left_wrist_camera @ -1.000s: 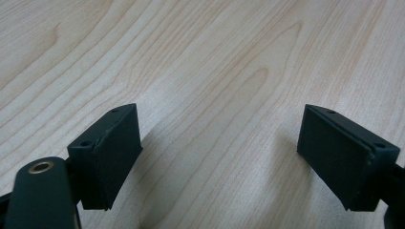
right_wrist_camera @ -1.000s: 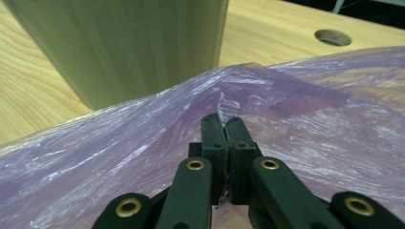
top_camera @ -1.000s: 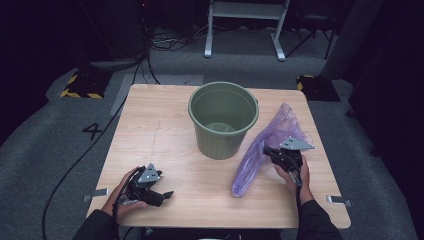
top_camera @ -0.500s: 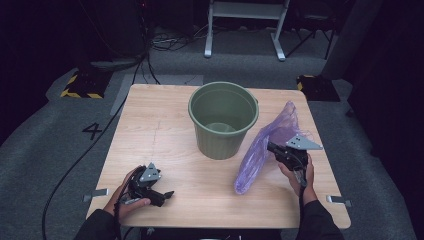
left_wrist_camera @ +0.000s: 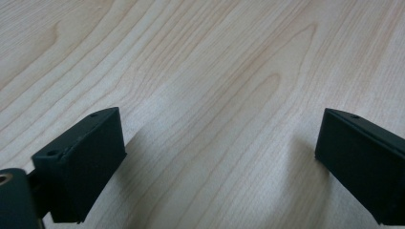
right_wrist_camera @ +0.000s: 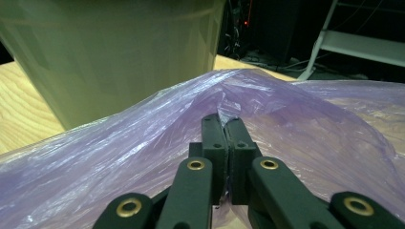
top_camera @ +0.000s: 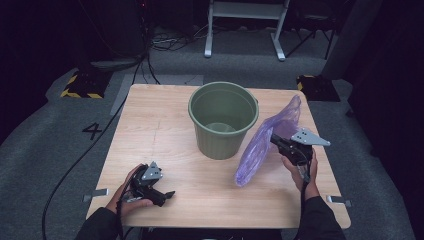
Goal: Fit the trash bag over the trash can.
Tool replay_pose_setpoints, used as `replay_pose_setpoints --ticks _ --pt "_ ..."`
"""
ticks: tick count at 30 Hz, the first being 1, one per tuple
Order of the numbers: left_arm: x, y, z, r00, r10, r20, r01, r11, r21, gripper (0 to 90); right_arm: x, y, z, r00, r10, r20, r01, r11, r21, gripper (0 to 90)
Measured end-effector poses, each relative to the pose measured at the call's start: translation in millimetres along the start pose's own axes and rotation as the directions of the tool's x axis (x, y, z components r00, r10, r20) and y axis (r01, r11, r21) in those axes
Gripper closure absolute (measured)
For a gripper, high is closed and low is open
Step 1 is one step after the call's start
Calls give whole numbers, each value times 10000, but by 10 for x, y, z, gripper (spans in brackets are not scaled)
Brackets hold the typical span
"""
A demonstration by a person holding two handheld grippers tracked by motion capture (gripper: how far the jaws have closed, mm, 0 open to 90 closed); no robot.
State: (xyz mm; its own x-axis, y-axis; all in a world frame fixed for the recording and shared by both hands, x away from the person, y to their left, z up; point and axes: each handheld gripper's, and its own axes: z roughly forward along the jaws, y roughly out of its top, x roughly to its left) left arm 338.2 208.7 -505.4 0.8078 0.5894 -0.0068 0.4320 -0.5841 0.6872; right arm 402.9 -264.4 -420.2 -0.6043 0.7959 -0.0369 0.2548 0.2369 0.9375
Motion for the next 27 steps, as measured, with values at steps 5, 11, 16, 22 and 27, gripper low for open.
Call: replay_pose_setpoints --ticks 5,11,16,22,27 --pt "5 18 20 10000 15 38 -15 10000 22 2 9 64 -56 9999 78 118 -74 9996 -272 896" --pt "18 43 44 9998 103 140 -103 9999 11 0 39 183 -132 9995 -120 287 134 9986 -512 896" --pt "22 54 53 9997 145 175 -146 9999 29 0 40 291 -160 9993 -90 349 116 9970 -769 895" --pt "6 63 62 9999 49 103 -49 10000 30 0 63 470 -187 9995 -169 262 197 9936 -1116 895" --pt "4 64 62 9999 41 97 -41 10000 27 0 95 582 -181 9992 -318 249 346 9919 -1222 895"
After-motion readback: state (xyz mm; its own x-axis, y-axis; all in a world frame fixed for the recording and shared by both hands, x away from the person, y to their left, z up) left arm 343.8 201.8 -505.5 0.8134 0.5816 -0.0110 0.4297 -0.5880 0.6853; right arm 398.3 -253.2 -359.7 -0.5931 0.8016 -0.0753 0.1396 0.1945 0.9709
